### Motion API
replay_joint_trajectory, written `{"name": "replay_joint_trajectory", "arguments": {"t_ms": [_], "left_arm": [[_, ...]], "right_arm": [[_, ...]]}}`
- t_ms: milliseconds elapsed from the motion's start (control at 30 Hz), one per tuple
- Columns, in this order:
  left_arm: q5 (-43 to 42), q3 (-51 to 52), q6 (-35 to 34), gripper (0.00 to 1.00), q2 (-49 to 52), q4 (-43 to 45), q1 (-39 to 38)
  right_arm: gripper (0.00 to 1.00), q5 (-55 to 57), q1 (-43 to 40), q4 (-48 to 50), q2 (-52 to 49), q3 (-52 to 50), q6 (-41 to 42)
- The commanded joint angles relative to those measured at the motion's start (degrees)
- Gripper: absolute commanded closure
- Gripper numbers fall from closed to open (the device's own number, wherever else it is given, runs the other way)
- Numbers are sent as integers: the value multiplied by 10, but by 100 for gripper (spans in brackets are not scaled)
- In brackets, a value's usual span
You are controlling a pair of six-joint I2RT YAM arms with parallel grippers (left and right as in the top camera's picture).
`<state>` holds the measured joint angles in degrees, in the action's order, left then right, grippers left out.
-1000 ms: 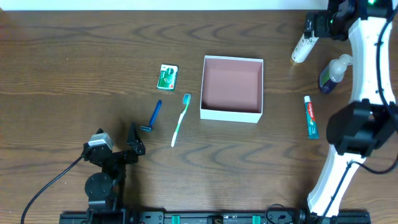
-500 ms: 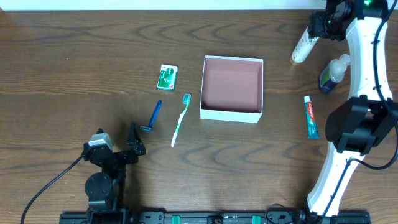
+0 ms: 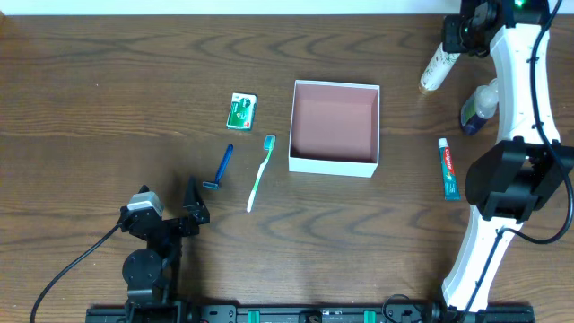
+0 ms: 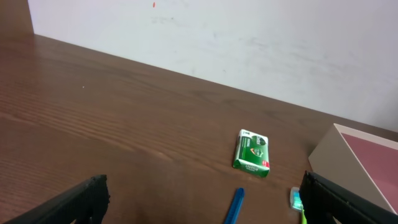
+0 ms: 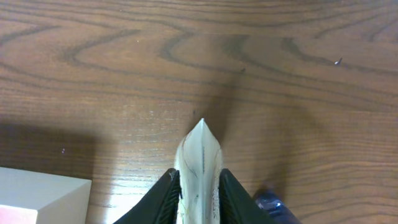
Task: Pack container
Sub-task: 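Reach the right gripper to the white Pantene tube and grasp it, then lift the Pantene tube and carry it over the box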
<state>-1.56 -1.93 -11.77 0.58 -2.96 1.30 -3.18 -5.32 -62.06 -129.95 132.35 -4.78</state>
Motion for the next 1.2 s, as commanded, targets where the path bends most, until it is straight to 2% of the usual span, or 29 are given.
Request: {"name": "replay_joint_trajectory", "arguments": {"t_ms": [0,267,567,867,967,1167], "left_arm": [[-2,17,3,2,-3,-10,2],[-2,17,3,2,-3,-10,2],[-2,17,3,2,-3,-10,2],[-2,17,3,2,-3,-10,2],[-2,17,3,2,-3,-10,2],[-2,17,3,2,-3,-10,2]], "right_arm": [[82,-3,5,0,-5,5,11],[99,-3,5,-2,-5,5,11],[99,-6,6,-6,32,7,11],[99,-91,8,-37,169,7,11],[99,-101,12,-64,217,7,8],[99,-197,35,-124,305,7,-16]]}}
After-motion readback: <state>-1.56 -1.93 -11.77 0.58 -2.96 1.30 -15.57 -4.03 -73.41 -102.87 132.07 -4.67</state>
